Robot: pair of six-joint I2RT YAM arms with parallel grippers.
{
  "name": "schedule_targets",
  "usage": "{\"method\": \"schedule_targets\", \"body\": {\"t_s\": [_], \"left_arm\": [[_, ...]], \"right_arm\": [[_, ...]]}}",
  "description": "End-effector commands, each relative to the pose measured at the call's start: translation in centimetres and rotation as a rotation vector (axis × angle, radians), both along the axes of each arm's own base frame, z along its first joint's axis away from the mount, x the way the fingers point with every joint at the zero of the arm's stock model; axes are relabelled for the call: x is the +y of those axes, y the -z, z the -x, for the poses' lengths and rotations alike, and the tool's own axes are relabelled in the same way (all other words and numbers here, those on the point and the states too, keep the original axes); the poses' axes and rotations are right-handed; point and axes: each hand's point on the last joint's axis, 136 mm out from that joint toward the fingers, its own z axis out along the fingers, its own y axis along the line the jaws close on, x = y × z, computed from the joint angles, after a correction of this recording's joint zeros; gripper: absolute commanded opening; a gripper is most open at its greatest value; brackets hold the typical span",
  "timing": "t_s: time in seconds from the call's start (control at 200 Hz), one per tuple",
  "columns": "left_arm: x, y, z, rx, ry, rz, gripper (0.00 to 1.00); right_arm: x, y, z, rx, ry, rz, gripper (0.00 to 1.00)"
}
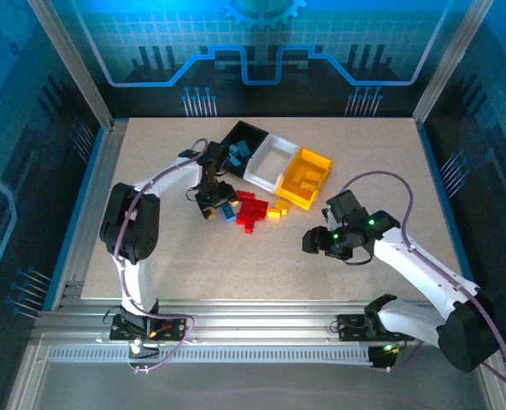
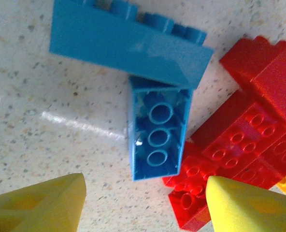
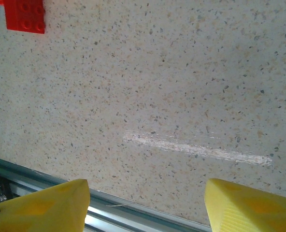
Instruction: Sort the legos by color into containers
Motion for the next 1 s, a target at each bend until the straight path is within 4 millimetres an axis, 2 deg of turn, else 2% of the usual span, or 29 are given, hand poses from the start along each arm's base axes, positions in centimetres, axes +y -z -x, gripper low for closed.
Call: {"method": "schedule_targets", "body": {"t_s": [0.0,0.285,0.605,0.675,0.77,0.89,0.995], "left_arm": [[-0.2,0.9,-1.0,0.011,-0.024,-0.02,0.68],[-0.5,2.7,-1.9,0.055,0.0,-0.049,0.66],[0.7,5.2,0.2,0.14,0.04,-0.11,0.52],[1.0,5.4,0.6,0.151,0.048,-0.117,0.46],[1.5,4.9,0.9,0.139,0.061,-0.129,0.37],[2.0,3.5,0.9,0.116,0.071,-0.117,0.3],[2.2,1.0,0.7,0.066,0.064,-0.087,0.29]], "right_arm": [[-0.5,0.1,1.0,0.016,0.004,0.014,0.65],[-1.2,0.0,1.8,0.019,0.013,0.028,0.65],[-1.1,0.1,1.5,0.014,0.016,0.027,0.66],[-1.0,0.2,1.4,0.015,0.018,0.023,0.65],[-0.9,0.2,1.2,0.013,0.017,0.022,0.65],[-0.8,0.2,0.9,0.008,0.018,0.023,0.65],[-0.8,0.4,0.8,0.008,0.015,0.029,0.66]]}}
